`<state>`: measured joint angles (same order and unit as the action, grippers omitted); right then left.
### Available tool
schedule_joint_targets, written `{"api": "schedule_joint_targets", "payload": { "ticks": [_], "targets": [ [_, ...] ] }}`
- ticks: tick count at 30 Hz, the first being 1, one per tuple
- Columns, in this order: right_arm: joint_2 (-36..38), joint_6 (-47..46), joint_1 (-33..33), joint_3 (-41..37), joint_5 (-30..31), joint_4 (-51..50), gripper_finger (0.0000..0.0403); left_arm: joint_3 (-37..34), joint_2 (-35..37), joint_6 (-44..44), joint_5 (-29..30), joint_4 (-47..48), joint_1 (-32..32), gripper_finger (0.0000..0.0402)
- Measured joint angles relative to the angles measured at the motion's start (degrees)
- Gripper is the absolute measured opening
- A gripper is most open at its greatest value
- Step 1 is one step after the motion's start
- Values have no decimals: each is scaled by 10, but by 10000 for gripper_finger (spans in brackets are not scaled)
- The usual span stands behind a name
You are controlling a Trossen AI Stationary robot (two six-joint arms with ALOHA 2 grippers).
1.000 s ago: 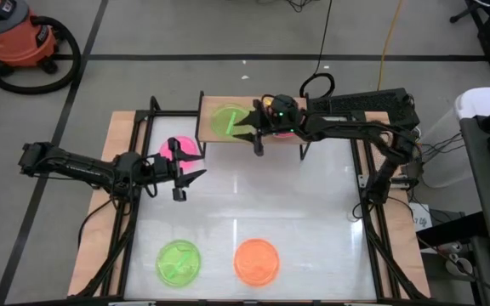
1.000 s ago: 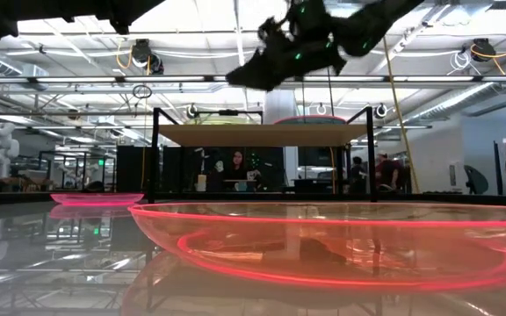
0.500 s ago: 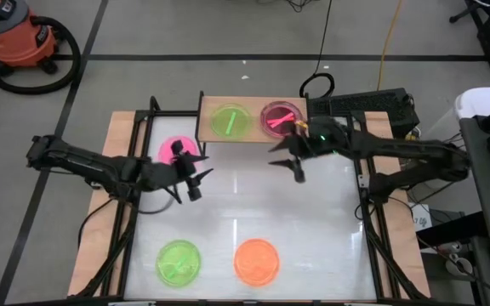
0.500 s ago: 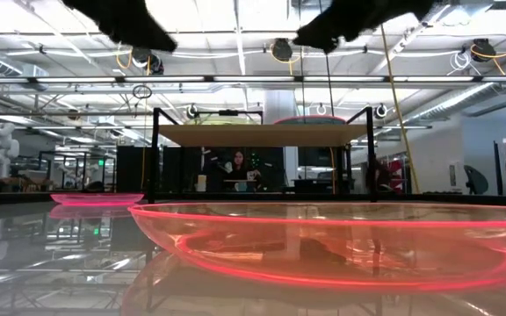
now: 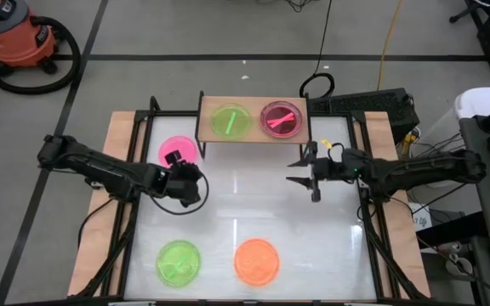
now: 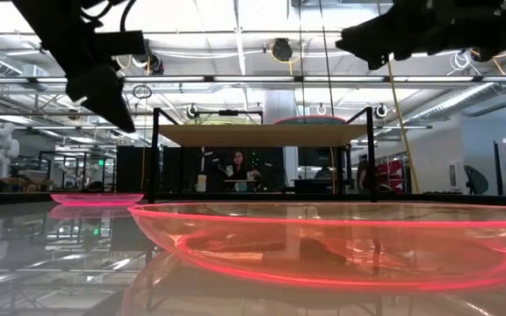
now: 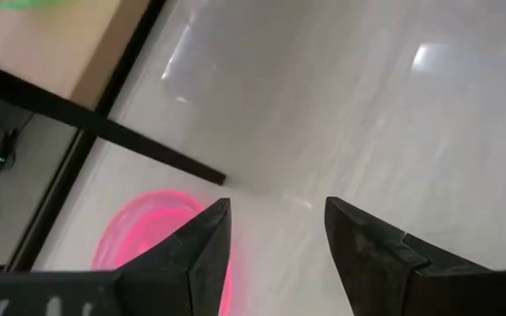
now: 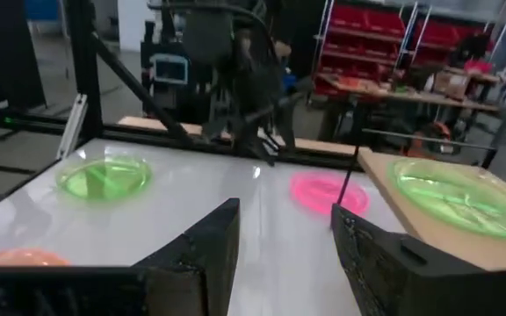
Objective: Place and stack plates onto a shelf
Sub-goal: Stack the top pink plate on the green plate on the shelf
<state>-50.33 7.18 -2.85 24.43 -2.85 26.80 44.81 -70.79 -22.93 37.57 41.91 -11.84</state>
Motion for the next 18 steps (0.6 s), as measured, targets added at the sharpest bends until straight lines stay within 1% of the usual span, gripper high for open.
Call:
{"api": "schedule_joint_targets", "payload": {
  "ticks": [2, 4, 10, 15, 18],
  "targets": [
    [0, 8, 1, -17, 0, 38, 162, -8, -2, 3, -1, -2, 9, 191],
    [1, 10, 1, -24, 0, 52, 162, -19, -1, 9, 0, -12, 22, 191],
    [1, -5, 1, -25, -1, 46, 162, -59, 3, 1, -10, -22, 51, 191],
    [1, -5, 1, -25, -1, 46, 162, -87, 3, 5, -30, -56, 57, 191],
    [1, -5, 1, -25, -1, 46, 162, -100, 3, 14, -39, -61, 60, 191]
  ]
}}
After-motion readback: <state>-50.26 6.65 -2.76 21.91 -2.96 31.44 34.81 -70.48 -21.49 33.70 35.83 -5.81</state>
